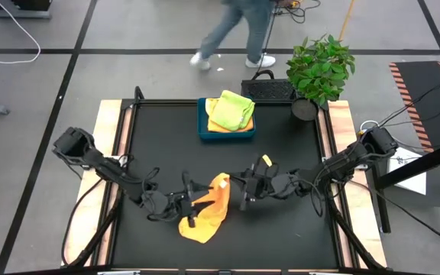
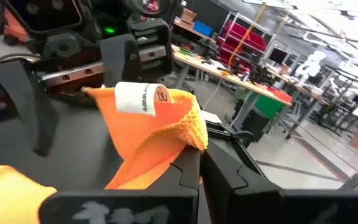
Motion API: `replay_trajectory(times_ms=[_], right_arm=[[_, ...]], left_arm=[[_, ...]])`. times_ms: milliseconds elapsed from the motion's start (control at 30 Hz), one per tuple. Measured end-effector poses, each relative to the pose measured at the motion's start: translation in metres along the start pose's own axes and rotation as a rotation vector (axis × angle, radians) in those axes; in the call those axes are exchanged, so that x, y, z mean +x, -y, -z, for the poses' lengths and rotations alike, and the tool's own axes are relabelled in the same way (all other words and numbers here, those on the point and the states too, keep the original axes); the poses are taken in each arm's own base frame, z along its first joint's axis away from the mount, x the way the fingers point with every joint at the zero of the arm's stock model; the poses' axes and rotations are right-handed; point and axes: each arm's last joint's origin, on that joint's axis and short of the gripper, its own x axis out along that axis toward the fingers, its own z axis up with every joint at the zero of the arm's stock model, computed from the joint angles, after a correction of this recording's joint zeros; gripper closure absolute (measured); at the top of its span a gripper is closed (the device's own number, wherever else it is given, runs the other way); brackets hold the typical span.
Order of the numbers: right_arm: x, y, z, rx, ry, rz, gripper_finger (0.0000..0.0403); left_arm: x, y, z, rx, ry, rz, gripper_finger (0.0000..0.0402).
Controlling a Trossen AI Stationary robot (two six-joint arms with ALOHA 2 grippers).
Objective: Fold microfiber towels
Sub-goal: Fold the orange microfiber cloth
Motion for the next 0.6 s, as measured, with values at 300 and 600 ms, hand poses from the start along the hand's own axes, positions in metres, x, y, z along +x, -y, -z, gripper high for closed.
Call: replay_trajectory(times_ms=[300,600], right_arm=[[0.004,0.005,0.003,0.013,-0.018,0.017,0.0403],[0.001,0.003,0.015,0.013,-0.049,0.006,0.0403]], left_arm=[[0.016,0.002,-0.005,-0.026,-0.047,-0.278,0.0172],[0.02,-0.002,-0.01,-0.017,-0.041,-0.285,0.0181]])
